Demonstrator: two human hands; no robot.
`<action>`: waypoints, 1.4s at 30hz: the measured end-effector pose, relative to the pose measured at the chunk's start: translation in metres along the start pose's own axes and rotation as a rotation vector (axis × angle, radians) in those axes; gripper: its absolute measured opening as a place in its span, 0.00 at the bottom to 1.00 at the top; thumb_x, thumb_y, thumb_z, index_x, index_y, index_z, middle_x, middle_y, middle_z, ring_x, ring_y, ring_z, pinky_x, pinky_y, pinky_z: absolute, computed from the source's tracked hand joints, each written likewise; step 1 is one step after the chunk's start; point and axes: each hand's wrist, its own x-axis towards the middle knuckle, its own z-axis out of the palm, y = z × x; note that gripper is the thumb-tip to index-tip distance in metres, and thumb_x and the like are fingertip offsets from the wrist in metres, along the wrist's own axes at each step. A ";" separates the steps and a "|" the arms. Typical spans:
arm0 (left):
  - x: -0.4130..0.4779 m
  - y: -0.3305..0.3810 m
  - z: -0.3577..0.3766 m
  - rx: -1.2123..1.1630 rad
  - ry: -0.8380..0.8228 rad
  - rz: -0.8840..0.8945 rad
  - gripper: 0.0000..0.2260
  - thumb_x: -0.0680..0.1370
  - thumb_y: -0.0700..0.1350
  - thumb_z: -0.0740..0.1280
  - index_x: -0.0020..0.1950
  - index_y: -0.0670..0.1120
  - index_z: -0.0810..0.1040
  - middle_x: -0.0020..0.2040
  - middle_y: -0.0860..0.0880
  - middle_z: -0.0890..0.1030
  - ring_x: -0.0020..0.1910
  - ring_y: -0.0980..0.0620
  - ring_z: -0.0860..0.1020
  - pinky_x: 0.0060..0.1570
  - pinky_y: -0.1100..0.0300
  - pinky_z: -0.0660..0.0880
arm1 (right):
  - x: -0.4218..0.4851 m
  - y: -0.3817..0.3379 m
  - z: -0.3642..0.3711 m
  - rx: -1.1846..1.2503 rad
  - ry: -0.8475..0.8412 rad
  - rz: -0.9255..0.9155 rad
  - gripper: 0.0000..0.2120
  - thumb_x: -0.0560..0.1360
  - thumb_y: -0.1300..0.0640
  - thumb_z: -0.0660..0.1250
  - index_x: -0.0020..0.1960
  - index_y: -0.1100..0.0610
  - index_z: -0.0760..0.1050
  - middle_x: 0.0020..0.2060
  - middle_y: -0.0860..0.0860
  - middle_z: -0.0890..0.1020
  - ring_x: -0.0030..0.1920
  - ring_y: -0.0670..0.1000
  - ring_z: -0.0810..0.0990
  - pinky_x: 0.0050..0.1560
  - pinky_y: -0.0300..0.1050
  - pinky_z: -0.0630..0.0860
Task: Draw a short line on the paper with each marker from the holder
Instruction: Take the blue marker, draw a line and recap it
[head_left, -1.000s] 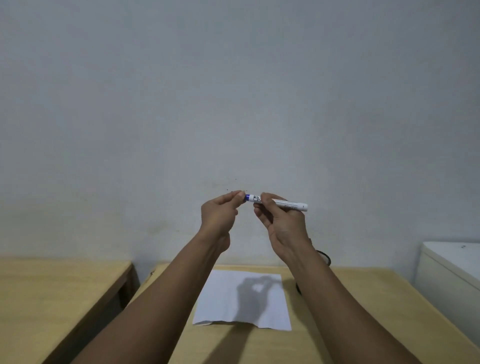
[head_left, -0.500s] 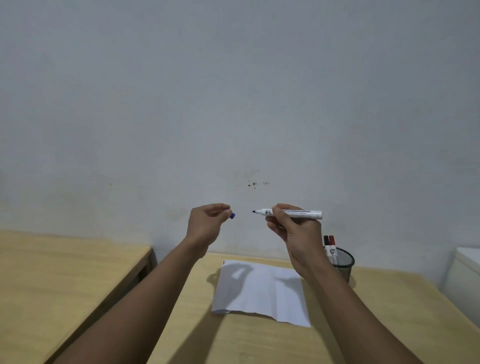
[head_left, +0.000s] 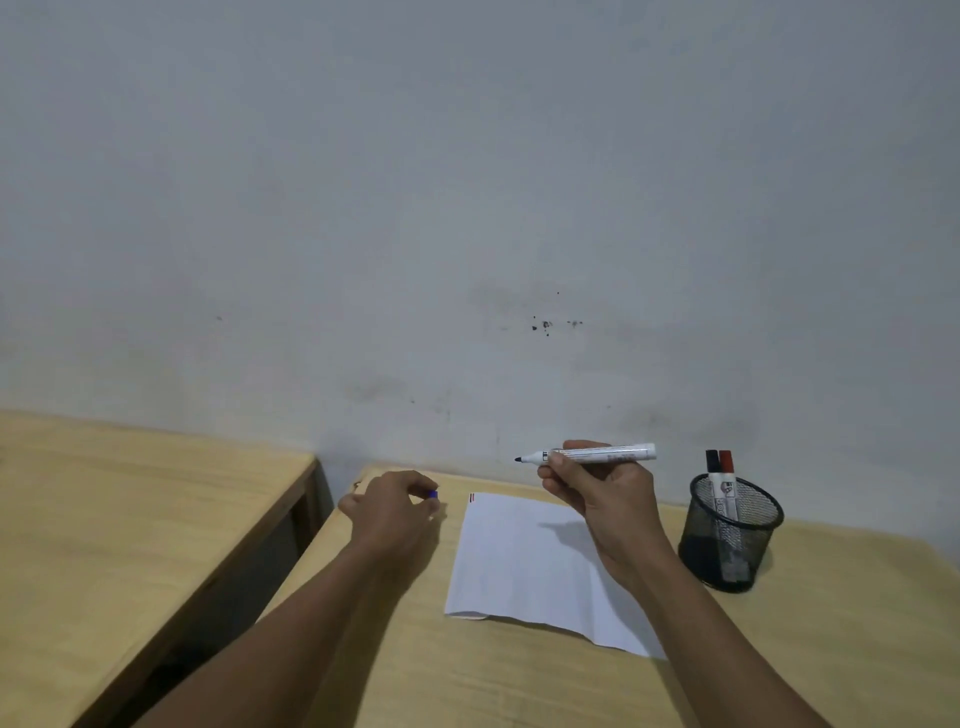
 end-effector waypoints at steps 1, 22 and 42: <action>0.001 -0.003 0.003 0.008 -0.004 -0.001 0.03 0.76 0.50 0.68 0.48 0.57 0.81 0.44 0.62 0.82 0.52 0.56 0.76 0.55 0.54 0.55 | 0.002 0.004 0.000 -0.007 0.000 0.006 0.09 0.73 0.69 0.74 0.53 0.66 0.79 0.42 0.62 0.87 0.41 0.56 0.87 0.47 0.44 0.85; -0.046 0.010 0.011 0.496 -0.517 0.586 0.32 0.78 0.68 0.52 0.79 0.54 0.56 0.81 0.53 0.55 0.79 0.52 0.51 0.75 0.44 0.51 | 0.092 0.096 0.021 -0.414 -0.194 0.179 0.05 0.74 0.66 0.74 0.46 0.69 0.81 0.34 0.59 0.83 0.36 0.56 0.82 0.41 0.48 0.81; -0.041 -0.012 0.025 0.527 -0.616 0.599 0.37 0.77 0.72 0.42 0.79 0.56 0.34 0.78 0.58 0.30 0.74 0.58 0.27 0.75 0.50 0.32 | 0.105 0.125 0.011 -0.731 -0.174 -0.037 0.14 0.76 0.49 0.73 0.38 0.58 0.83 0.30 0.53 0.84 0.29 0.50 0.81 0.36 0.46 0.78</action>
